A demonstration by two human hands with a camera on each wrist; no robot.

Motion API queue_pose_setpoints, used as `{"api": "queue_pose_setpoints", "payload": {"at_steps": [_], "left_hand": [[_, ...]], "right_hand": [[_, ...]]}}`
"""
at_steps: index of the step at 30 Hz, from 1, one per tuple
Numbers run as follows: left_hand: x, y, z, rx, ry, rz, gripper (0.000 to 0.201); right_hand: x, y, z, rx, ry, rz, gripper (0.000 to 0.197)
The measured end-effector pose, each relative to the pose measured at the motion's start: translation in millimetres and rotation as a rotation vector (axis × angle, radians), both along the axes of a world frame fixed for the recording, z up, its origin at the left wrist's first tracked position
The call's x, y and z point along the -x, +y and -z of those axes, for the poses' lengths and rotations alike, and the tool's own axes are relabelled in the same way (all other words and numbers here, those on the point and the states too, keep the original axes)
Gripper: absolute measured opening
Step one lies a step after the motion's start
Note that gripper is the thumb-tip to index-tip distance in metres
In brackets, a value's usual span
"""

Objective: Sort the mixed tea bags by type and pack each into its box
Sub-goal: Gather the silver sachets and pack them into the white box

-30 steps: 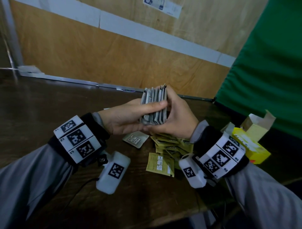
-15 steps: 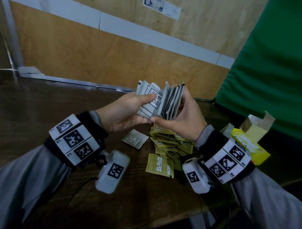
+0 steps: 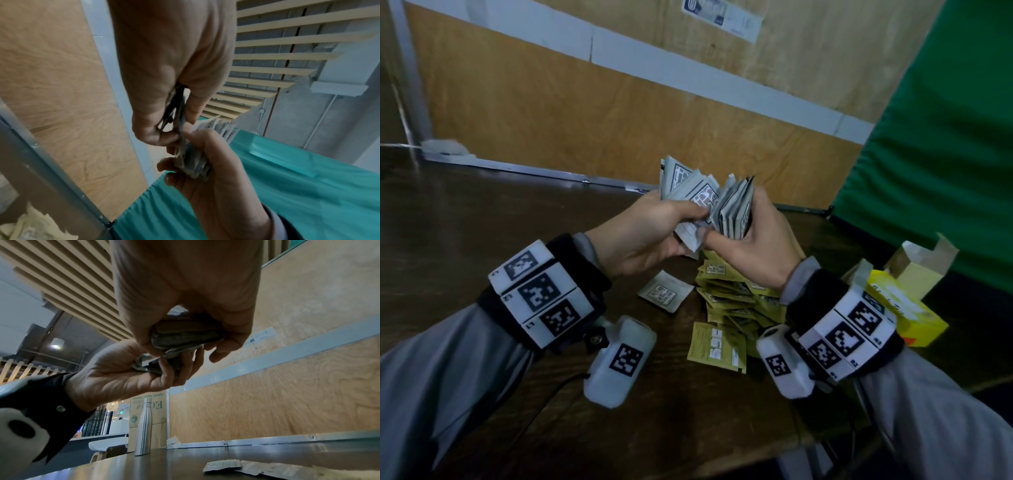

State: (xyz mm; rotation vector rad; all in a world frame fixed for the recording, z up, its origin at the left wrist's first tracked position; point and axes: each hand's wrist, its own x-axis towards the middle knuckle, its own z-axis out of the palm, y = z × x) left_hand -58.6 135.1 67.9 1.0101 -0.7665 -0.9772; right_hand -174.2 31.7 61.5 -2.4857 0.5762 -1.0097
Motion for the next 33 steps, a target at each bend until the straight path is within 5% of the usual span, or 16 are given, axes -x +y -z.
{"api": "queue_pose_setpoints", "payload": {"at_steps": [9, 16, 21, 27, 33], "left_hand": [[0.1, 1.6, 4.5, 0.11, -0.038, 0.028, 0.018], [-5.6, 0.2, 5.8, 0.062, 0.044, -0.04, 0.015], [0.1, -2.9, 9.3, 0.023, 0.042, 0.068, 0.023], [-4.9, 2.9, 8.5, 0.061, 0.148, 0.334, 0.07], [1.2, 5.9, 7.3, -0.021, -0.003, 0.402, 0.05]], "right_hand": [[4.6, 8.2, 4.1, -0.188, 0.036, -0.171, 0.066], [7.7, 10.4, -10.1, 0.272, 0.142, -0.121, 0.075], [-0.3, 11.0, -5.3, 0.372, 0.221, -0.097, 0.095], [3.2, 4.5, -11.4, 0.271, 0.233, -0.058, 0.09], [12.0, -1.4, -8.5, 0.079, 0.164, -0.232, 0.09]]}}
